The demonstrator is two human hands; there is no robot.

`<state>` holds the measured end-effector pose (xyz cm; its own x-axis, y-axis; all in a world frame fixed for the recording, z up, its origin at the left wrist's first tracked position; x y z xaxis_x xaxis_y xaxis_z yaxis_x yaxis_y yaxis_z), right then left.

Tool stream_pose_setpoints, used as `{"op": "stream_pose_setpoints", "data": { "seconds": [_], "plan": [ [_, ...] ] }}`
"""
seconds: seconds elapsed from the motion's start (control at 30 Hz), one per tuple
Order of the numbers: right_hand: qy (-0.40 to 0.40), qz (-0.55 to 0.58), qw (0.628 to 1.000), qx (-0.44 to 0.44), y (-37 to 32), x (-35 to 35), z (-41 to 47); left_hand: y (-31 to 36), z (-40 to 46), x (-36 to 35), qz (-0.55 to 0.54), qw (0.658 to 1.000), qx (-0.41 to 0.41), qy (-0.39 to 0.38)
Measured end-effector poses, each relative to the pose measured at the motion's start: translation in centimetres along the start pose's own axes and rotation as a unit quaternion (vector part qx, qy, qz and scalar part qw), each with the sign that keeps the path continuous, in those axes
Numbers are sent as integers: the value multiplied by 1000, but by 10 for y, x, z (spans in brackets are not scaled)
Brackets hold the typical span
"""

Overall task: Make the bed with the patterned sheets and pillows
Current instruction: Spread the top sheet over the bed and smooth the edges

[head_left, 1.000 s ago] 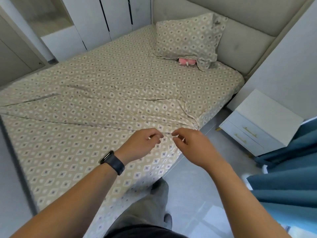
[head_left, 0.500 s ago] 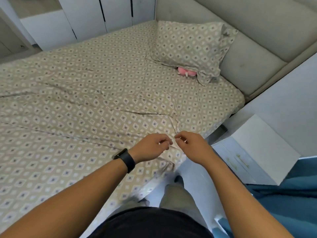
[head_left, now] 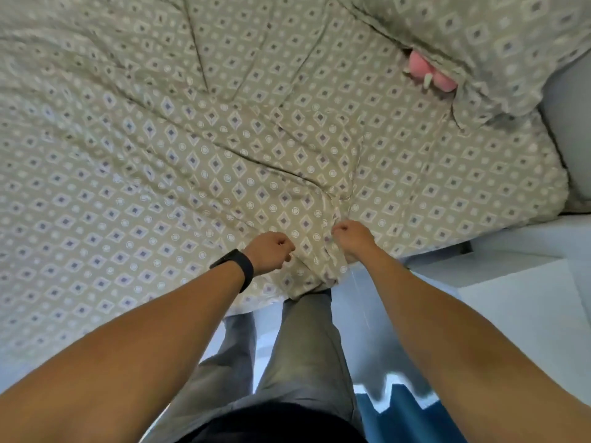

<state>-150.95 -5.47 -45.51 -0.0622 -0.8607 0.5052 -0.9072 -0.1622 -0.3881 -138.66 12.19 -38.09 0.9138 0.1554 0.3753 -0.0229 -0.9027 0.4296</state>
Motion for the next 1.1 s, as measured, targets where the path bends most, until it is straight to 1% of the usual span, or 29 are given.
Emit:
{"op": "stream_pose_setpoints", "data": {
  "seconds": [0.03, 0.1, 0.13, 0.2, 0.27, 0.37, 0.47, 0.57, 0.63, 0.73, 0.8, 0.9, 1.0, 1.1],
  "plan": [
    [-17, -7, 1000, -11, 4, 3, 22, 0, 6, -3, 8, 1000, 10, -1],
    [-54, -51, 997, -29, 17, 2, 72, 3, 11, -6, 60, 998, 13, -13],
    [-71, -54, 995, -41, 18, 2, 97, 8, 16, -6, 86, 996, 16, -13],
    [-84, -7, 993, -81, 5, 8, 102, 15, 16, -7, 122, 992, 13, -16],
    [-82, 59, 988, -114, 4, 8, 114, 23, 15, -9, 112, 993, 27, -12],
    [-84, 166, 964, -190, 8, -1, 119, 23, 12, -15, 88, 995, 37, 11],
    [-99, 200, 950, -217, -1, -6, 107, 18, 3, -19, 71, 996, 49, 5],
    [-71, 224, 947, -217, -10, -7, 90, 11, -8, -17, 86, 995, 48, -4],
    [-52, 236, 951, -190, -17, -5, 76, 7, -16, -12, 87, 995, 58, 5],
    [-35, 240, 962, -124, -37, 4, 45, 7, -24, 3, 67, 995, 59, 42],
    [-29, 259, 959, -110, -46, 4, 22, 10, -30, 16, 14, 995, 52, 81],
    [-82, 318, 936, -131, -51, -9, -2, 12, -39, 29, -86, 987, 48, 124],
    [-157, 363, 906, -153, -60, -13, -39, 12, -50, 32, -135, 982, 32, 131],
    [-263, 420, 855, -152, -66, -17, -76, 7, -64, 29, -169, 978, 19, 124]
  ]
}}
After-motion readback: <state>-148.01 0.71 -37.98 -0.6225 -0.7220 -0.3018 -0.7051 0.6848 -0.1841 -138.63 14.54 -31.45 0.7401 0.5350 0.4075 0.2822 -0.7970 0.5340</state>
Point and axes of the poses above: each hand's wrist, its own z-axis towards the middle knuckle, its own x-axis out of the back of the hand, y = z × x, the point moved 1 cm from there along z, towards the middle knuckle, and after that the axes turned 7 degrees about y, right-handed, at the moved point
